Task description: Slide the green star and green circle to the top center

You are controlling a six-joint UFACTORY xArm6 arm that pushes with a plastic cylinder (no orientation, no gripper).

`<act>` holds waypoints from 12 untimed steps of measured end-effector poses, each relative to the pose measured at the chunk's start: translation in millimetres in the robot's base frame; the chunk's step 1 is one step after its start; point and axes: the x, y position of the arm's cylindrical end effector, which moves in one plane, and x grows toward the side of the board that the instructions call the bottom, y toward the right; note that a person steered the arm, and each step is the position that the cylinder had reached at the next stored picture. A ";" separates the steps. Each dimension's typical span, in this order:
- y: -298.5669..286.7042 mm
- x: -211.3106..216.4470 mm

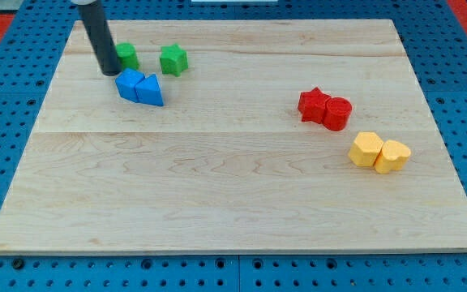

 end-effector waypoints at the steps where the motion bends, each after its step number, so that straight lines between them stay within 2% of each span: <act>1: 25.6 -0.2; 5: 78.3 -6.8; 7: 37.9 18.8; 11: -43.4 -12.1; 12: -44.6 -20.1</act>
